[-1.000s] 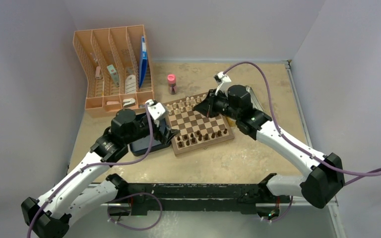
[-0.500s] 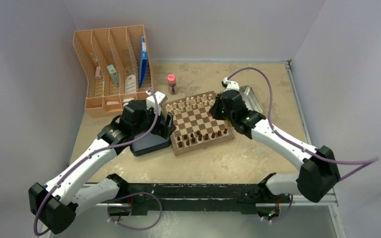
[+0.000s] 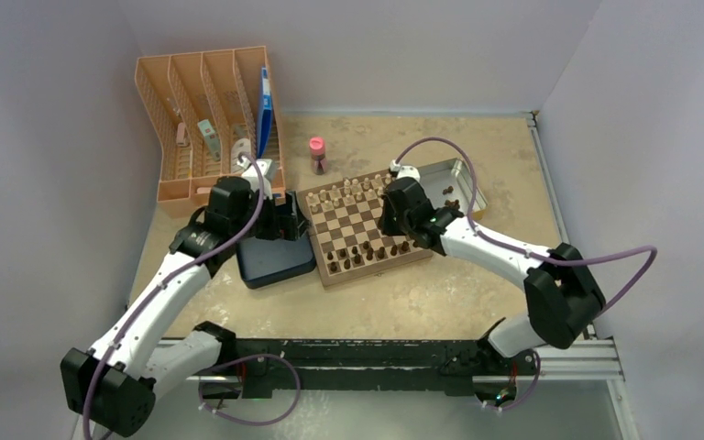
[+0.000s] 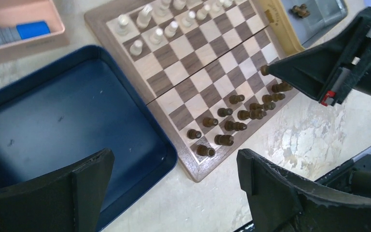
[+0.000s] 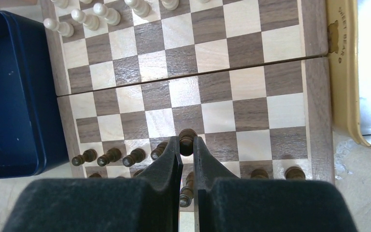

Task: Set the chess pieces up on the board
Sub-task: Place the chess piece on the chessboard.

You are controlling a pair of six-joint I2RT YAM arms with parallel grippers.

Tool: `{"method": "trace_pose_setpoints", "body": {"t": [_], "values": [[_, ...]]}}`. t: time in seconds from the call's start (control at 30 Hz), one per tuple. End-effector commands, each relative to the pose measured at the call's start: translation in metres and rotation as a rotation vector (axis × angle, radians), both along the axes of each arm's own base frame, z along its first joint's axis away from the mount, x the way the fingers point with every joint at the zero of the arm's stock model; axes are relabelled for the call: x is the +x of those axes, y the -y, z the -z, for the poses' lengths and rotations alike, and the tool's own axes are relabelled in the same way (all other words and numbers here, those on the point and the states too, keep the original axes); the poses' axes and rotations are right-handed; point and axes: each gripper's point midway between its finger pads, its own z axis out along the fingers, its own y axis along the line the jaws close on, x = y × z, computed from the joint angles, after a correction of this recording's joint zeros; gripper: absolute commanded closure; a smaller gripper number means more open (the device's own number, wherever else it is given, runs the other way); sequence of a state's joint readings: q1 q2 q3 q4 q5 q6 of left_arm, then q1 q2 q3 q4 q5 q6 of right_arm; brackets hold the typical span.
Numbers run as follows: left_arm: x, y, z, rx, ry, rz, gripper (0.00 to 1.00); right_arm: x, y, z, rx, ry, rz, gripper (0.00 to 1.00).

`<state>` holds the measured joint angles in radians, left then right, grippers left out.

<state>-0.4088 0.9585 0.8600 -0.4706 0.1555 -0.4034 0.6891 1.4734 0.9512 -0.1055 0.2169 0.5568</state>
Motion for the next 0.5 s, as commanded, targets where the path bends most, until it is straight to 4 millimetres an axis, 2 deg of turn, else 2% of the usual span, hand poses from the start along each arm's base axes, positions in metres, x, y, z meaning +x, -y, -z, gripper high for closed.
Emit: {"method": "trace_pose_setpoints", "body": {"t": [0.0,0.23,0.47], "values": [[0.005,0.001,-0.002,-0.118,-0.087,-0.008,0.0,0.004,-0.008,0.001,0.005,0.018,-0.02,0.94],[0.011,-0.018,0.019,-0.053,-0.138,-0.057,0.0,0.001,-0.006,0.014,-0.059,-0.017,-0.043,0.93],[0.009,-0.027,0.023,-0.011,-0.076,-0.062,0.0,-0.005,-0.014,0.022,-0.082,-0.055,-0.086,0.93]]}}
